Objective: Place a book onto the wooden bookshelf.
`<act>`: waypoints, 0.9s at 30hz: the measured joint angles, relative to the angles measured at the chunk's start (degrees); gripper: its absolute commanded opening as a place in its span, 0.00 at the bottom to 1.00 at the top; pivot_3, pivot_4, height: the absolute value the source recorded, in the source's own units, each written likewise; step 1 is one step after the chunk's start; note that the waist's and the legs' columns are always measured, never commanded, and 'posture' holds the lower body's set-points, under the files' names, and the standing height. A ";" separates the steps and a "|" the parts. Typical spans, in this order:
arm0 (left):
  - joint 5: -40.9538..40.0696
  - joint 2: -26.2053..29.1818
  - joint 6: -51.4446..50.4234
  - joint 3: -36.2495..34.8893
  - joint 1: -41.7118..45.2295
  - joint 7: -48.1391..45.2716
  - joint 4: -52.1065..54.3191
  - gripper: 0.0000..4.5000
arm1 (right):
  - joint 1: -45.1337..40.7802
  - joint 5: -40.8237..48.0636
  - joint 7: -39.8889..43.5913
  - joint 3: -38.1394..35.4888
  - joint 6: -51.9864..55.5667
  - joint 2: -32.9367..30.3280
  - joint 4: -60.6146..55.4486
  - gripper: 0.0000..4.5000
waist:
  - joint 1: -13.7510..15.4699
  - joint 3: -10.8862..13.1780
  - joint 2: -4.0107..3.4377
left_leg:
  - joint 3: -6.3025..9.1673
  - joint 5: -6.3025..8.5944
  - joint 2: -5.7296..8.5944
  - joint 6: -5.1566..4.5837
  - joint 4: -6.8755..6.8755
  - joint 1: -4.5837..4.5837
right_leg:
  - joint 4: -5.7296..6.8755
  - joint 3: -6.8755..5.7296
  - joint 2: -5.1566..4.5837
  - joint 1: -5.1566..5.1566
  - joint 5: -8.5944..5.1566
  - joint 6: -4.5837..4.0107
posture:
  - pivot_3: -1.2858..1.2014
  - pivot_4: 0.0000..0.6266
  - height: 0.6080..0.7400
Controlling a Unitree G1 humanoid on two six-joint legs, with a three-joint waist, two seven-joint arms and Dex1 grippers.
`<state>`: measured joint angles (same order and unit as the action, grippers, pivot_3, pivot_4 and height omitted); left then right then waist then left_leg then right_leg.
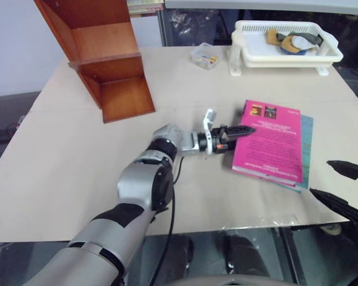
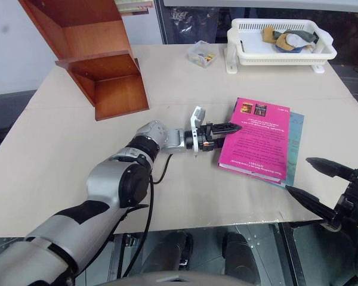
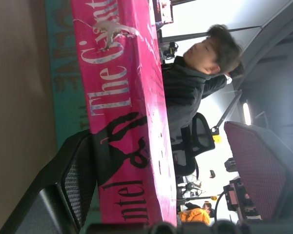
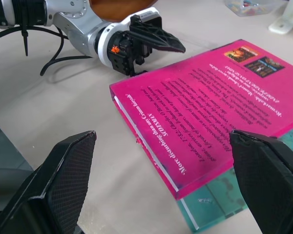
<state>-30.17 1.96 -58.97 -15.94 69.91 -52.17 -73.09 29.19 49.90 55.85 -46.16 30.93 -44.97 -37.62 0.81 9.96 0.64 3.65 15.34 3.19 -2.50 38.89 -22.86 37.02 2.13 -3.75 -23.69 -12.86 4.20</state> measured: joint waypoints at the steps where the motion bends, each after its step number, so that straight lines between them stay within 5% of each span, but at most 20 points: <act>1: 0.53 0.04 0.30 -0.18 0.00 0.00 -0.13 0.65 | 0.35 -0.01 -0.06 0.00 -0.02 0.19 -0.03 1.00 | -0.01 0.00 0.00 | 0.00 0.00 0.00 0.00 0.00 0.00 | 0.00 0.00 0.00 0.00 0.00 0.00 | 0.52 0.24 1.00; 8: 0.94 0.57 -0.71 -1.01 -0.23 -0.67 -0.13 0.08 | 0.18 -0.32 -0.19 0.01 -0.42 0.34 -0.05 1.00 | -0.05 0.00 -0.01 | -0.01 0.00 0.00 0.01 0.00 0.01 | 0.01 0.01 0.01 0.00 0.00 0.00 | 0.52 0.24 1.00; 15: 0.77 1.13 -0.39 -3.63 -0.77 -0.70 -0.07 0.07 | -0.70 -1.40 -0.07 0.18 -1.03 0.30 0.46 1.00 | -0.05 0.00 -0.01 | -0.01 -0.02 0.00 0.03 0.00 0.01 | 0.02 0.01 0.01 0.00 0.00 0.00 | 0.52 0.24 1.00; 27: 3.62 1.67 24.87 0.87 -0.81 -7.38 19.20 0.07 | -3.91 -2.94 0.14 3.32 -1.15 -0.31 2.50 1.00 | 0.04 0.00 0.00 | -0.04 -0.02 -0.01 0.07 0.00 -0.02 | 0.01 0.07 -0.27 -0.02 0.01 -0.01 | 0.52 0.24 1.00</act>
<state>-26.55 3.63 -34.10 -15.07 69.10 -59.55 -53.89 25.28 46.97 56.00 -42.84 29.79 -45.28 -35.12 0.85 9.96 0.64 3.62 15.32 3.17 -2.43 38.89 -22.88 37.03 2.20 -4.02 -23.71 -12.85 4.19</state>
